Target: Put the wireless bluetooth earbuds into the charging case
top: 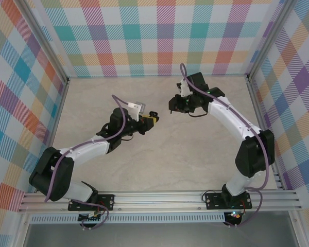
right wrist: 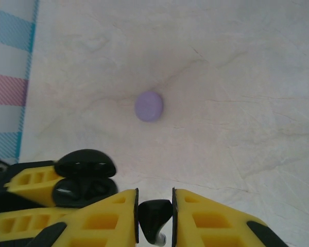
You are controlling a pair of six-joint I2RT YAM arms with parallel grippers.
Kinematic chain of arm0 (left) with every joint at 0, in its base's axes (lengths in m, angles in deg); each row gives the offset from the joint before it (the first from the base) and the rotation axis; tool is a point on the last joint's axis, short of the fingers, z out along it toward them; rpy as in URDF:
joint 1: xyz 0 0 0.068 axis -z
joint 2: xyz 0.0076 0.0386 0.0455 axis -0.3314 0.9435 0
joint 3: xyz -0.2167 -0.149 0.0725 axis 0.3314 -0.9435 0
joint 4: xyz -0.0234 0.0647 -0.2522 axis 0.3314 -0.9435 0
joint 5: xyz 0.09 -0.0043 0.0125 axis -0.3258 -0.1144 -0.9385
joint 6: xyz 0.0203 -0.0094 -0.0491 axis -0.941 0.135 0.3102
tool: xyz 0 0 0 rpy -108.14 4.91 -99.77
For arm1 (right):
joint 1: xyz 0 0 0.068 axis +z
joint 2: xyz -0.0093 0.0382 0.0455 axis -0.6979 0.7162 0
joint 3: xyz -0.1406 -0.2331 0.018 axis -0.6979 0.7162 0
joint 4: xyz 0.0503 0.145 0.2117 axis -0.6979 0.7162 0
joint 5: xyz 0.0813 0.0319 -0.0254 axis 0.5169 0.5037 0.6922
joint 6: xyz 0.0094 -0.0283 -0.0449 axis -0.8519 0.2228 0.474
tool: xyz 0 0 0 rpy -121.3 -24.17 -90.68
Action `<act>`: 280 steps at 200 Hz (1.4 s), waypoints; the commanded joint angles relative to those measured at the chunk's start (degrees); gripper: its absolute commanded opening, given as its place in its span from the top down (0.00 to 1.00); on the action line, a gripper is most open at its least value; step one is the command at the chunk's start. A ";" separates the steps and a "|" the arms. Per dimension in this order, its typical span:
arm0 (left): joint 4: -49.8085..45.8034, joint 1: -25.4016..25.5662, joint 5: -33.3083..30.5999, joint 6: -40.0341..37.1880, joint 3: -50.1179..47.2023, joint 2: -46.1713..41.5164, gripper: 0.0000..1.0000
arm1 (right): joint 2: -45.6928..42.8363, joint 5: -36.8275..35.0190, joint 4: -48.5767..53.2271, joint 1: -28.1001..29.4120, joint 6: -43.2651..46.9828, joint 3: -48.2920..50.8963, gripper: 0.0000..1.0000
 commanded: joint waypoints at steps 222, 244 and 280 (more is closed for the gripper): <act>10.89 3.76 6.41 -8.43 5.58 -6.32 0.94 | -14.34 5.29 -13.27 3.99 -6.48 4.61 0.79; 10.17 3.80 6.08 -8.50 5.81 -6.43 0.94 | -14.23 5.30 -13.37 4.44 -6.51 4.31 0.79; 9.81 3.80 5.93 -8.29 6.01 -6.44 0.94 | -13.73 4.99 -13.35 5.12 -6.60 4.24 0.79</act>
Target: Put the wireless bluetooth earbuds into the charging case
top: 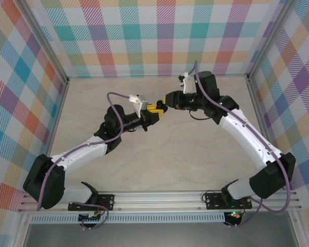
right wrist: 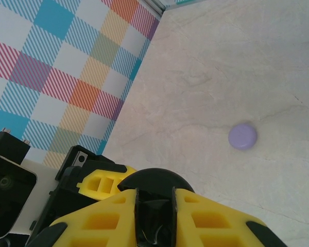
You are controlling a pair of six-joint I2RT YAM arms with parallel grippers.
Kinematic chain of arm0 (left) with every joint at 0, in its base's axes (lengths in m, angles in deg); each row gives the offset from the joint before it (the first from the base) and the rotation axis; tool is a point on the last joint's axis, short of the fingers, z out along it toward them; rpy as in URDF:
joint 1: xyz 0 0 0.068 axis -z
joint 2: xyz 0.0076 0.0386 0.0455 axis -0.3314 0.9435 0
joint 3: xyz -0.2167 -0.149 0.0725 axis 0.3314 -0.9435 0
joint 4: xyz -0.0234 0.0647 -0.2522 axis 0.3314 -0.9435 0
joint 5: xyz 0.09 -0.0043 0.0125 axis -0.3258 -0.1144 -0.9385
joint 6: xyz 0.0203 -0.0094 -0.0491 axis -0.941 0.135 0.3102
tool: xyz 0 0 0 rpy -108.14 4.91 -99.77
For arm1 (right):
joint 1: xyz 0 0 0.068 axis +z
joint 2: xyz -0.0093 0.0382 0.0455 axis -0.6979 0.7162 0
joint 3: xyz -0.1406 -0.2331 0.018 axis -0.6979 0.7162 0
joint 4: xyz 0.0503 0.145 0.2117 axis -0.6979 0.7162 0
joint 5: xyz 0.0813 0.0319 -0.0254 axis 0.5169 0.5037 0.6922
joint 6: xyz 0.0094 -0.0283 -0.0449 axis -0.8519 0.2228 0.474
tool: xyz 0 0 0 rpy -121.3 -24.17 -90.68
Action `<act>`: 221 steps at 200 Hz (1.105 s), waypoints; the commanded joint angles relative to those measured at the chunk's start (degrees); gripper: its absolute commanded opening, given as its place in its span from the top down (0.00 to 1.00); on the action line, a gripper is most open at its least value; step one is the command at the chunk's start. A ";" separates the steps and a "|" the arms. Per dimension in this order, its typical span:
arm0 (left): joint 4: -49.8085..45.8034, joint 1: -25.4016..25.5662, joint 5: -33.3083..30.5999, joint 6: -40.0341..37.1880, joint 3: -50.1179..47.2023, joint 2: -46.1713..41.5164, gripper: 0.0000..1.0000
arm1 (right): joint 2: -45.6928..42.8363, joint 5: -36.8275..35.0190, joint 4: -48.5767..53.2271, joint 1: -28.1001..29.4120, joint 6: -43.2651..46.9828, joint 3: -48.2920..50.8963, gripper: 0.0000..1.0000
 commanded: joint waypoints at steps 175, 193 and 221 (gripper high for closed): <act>0.32 0.52 -1.95 1.03 1.83 -2.43 0.94 | 0.50 -4.86 1.99 3.09 2.24 -0.98 0.76; 0.25 0.52 -1.84 1.10 1.99 -2.42 0.93 | 0.41 -5.19 2.39 3.24 2.46 -1.01 0.73; 0.30 0.52 -1.19 1.30 2.18 -2.17 0.93 | 0.33 -5.25 2.67 3.24 2.52 -1.22 0.63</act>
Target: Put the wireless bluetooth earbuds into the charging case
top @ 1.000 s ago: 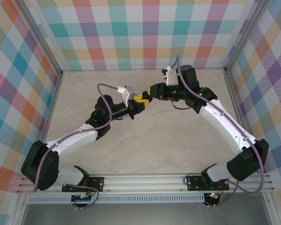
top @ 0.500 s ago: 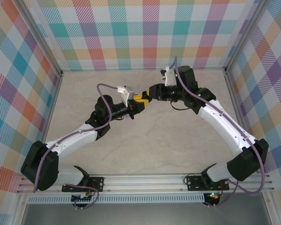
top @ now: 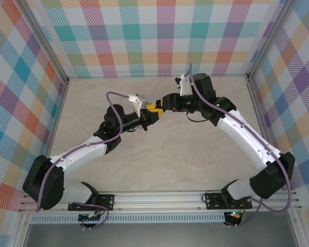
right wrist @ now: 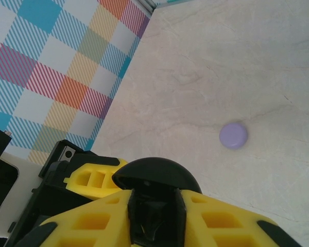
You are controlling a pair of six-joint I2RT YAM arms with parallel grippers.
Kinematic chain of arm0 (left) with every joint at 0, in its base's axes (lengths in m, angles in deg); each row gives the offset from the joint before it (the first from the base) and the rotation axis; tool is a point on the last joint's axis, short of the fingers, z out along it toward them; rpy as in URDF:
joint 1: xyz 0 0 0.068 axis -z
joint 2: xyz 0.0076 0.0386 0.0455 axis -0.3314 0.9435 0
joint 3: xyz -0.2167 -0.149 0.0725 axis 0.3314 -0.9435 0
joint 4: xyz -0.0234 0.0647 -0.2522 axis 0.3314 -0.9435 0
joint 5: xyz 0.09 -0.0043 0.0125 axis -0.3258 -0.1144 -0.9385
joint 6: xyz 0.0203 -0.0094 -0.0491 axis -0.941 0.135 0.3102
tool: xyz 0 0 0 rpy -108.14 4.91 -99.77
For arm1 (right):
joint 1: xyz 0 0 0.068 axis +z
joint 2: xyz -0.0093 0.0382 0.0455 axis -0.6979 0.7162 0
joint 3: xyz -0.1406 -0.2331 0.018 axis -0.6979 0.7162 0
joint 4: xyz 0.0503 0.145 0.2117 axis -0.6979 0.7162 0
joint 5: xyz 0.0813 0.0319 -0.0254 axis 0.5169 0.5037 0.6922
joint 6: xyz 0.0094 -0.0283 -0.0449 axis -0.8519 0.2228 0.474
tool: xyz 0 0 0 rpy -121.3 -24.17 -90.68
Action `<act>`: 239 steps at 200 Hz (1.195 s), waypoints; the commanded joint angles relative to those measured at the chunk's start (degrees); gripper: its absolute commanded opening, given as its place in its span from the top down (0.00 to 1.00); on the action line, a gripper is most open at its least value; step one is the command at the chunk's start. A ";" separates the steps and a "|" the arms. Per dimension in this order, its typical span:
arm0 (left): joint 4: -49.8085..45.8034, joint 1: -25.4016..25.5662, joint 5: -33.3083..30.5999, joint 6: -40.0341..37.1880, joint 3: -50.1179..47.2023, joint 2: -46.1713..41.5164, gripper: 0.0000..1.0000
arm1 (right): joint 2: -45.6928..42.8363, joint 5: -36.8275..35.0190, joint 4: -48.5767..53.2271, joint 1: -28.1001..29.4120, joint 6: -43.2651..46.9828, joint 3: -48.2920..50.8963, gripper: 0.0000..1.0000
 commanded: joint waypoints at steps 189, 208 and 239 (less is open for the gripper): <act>2.12 0.41 13.37 3.53 5.59 -0.50 0.93 | -5.19 2.45 9.42 -10.70 9.88 3.26 0.64; 1.95 0.55 15.67 4.02 6.50 -0.31 0.93 | -4.29 6.74 8.25 -11.34 11.18 3.77 0.69; 1.12 0.68 17.57 4.78 7.84 0.11 0.93 | -2.94 12.51 6.37 -11.63 12.46 3.69 0.71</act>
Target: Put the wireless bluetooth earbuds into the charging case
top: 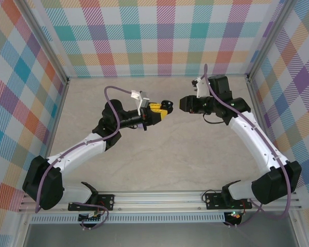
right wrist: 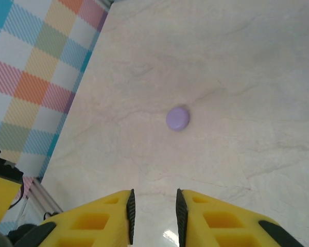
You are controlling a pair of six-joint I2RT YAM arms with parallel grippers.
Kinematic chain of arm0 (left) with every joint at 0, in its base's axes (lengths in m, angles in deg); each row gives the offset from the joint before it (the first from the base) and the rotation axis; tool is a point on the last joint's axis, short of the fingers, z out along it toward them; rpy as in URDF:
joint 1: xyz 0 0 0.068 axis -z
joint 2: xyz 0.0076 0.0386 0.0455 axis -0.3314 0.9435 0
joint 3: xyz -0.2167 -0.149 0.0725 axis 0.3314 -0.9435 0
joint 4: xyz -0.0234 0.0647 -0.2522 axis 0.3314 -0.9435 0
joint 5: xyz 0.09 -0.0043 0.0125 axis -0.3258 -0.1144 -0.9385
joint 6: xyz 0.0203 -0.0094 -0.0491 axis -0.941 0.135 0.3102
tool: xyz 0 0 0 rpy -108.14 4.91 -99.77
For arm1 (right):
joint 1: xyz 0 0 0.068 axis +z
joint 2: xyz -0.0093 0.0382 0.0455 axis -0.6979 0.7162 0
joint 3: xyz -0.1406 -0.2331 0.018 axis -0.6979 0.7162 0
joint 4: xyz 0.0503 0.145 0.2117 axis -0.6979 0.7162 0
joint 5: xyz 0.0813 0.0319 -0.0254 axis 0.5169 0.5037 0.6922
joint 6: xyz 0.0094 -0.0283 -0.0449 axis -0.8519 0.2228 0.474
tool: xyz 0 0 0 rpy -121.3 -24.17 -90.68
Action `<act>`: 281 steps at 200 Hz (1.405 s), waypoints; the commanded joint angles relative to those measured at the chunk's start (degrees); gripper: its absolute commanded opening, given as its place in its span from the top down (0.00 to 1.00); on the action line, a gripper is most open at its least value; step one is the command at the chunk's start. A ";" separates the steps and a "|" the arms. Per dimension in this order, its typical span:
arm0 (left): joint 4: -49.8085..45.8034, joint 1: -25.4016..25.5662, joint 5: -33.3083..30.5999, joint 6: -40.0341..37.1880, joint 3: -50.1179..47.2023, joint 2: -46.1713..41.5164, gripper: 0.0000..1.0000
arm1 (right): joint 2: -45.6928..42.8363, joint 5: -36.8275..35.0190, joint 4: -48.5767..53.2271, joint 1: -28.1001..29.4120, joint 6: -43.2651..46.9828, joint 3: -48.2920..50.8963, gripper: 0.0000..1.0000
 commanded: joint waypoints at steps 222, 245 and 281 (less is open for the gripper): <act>-0.90 0.84 0.50 2.27 2.03 3.43 0.93 | -1.47 18.98 -8.92 -0.33 3.33 1.00 0.70; -2.32 0.82 -0.88 2.02 2.21 3.50 0.93 | -1.40 12.48 -5.64 -0.32 3.95 0.40 0.69; -16.04 0.85 -7.21 -1.14 6.42 5.73 0.94 | -0.34 -7.33 3.07 -0.32 4.08 -0.75 0.65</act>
